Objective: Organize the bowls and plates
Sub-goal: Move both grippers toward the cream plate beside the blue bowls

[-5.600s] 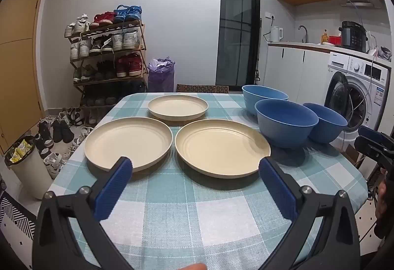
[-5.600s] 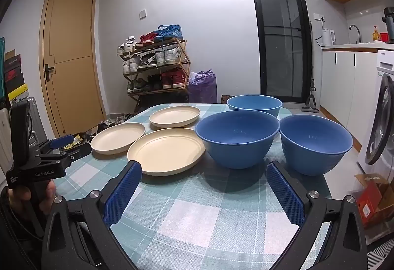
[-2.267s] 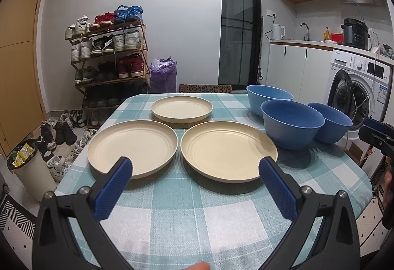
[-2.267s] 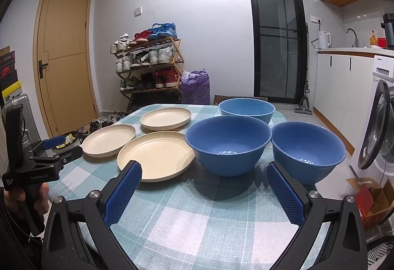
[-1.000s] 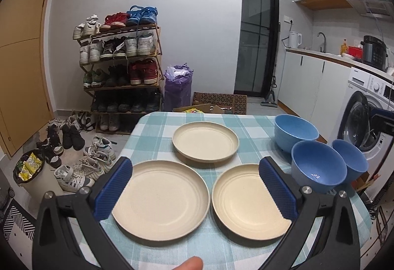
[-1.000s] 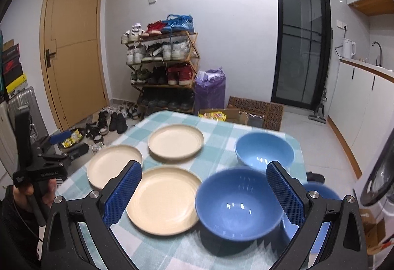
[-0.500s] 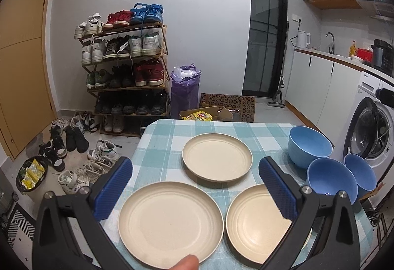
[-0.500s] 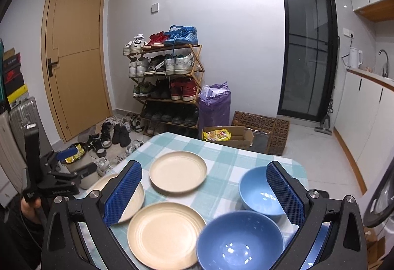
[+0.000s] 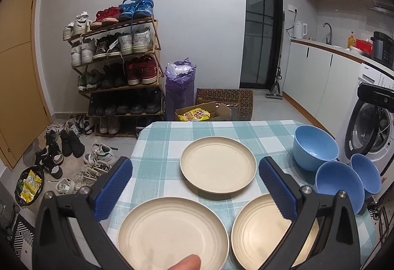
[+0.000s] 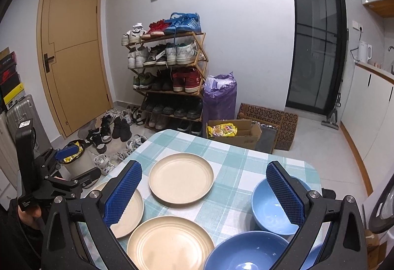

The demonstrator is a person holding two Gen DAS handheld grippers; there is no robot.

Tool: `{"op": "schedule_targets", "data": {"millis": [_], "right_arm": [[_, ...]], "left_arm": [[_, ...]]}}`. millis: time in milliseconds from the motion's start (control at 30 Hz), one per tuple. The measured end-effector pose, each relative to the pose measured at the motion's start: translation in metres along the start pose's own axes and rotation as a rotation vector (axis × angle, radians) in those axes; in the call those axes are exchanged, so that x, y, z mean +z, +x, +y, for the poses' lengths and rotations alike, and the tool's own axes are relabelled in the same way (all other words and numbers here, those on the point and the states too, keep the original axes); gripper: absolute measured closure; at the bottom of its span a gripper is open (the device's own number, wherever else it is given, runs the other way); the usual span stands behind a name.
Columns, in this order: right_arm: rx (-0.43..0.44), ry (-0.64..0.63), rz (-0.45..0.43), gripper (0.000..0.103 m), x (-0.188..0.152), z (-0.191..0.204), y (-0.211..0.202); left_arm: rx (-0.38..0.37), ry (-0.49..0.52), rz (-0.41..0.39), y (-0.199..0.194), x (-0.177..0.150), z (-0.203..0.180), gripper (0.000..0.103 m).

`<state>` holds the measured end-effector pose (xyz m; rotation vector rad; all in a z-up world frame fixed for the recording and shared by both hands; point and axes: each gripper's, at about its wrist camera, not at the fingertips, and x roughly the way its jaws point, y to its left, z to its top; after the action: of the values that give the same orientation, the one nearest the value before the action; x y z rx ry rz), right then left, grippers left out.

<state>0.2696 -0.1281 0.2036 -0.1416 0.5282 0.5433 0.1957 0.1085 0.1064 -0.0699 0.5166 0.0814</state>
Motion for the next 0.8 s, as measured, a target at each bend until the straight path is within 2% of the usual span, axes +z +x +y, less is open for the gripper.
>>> {"op": "schedule_targets", "data": {"millis": [133, 300, 500, 800], "right_arm": [[-0.006, 0.017, 0.028, 0.0, 0.004, -0.002, 0.022], [-0.019, 0.051, 0.071, 0.0, 0.013, -0.004, 0.061], [-0.029, 0.062, 0.126, 0.0, 0.008, -0.005, 0.105], [-0.056, 0.093, 0.182, 0.0, 0.004, -0.012, 0.159]], "left_arm": [[0.038, 0.008, 0.019, 0.018, 0.004, 0.006, 0.0], [0.036, -0.013, 0.057, 0.046, 0.006, 0.014, 0.0], [0.053, -0.035, 0.095, 0.079, 0.003, 0.021, 0.0], [0.032, -0.093, 0.161, 0.122, -0.003, 0.033, 0.0]]}}
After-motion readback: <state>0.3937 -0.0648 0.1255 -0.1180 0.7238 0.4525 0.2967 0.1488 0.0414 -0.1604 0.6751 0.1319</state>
